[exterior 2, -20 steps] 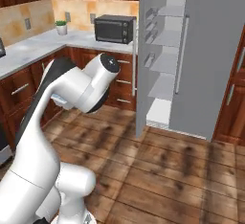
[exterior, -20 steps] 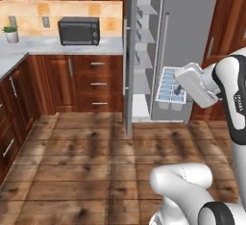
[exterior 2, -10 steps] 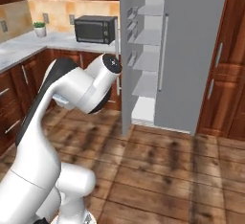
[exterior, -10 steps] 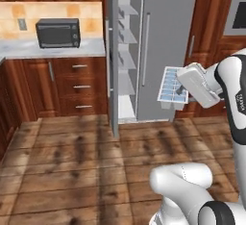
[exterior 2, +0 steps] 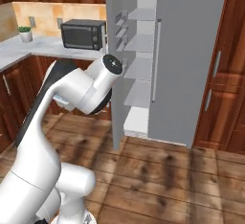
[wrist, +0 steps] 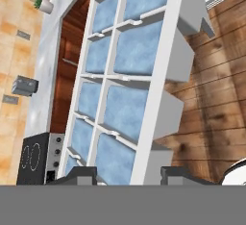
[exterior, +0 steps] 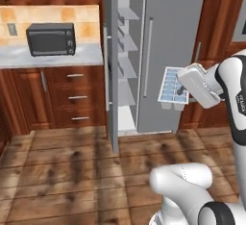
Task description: The ice cube tray has been filled with water. Take the tray and place it in the freezer to make ice. Close the freezer door after placing the tray.
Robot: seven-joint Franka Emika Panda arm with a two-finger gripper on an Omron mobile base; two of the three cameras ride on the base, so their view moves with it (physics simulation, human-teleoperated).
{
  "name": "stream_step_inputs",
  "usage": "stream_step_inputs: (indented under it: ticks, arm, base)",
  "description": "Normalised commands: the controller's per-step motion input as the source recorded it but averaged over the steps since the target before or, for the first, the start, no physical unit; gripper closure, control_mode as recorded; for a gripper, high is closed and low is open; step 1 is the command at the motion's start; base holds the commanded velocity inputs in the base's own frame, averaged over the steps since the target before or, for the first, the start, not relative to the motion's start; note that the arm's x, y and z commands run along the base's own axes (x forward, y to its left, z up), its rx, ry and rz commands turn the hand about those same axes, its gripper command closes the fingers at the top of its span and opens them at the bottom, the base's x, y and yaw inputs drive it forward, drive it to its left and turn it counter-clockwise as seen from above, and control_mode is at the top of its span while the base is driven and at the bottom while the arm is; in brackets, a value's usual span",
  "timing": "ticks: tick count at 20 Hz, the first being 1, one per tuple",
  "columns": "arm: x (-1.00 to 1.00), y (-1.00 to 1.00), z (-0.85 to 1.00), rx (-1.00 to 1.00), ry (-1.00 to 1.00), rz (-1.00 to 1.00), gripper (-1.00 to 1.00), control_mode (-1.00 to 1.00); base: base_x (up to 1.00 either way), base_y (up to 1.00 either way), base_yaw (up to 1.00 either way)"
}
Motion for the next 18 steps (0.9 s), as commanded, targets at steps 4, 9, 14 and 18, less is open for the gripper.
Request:
stream_step_inputs:
  ticks: [4,9,14,18]
  arm:
    - [0.0,0.0,0.0,0.0,0.0,0.0,1.0,1.0]
    - [0.0,0.0,0.0,0.0,0.0,0.0,1.0,1.0]
    - [0.0,0.0,0.0,0.0,0.0,0.0,1.0,1.0]
    - [0.0,0.0,0.0,0.0,0.0,0.0,1.0,1.0]
  base:
    - [0.76,-0.43,-0.01]
    - [0.76,-0.36,-0.01]
    - [0.84,-0.18,0.0]
    - [0.72,-0.2,0.0]
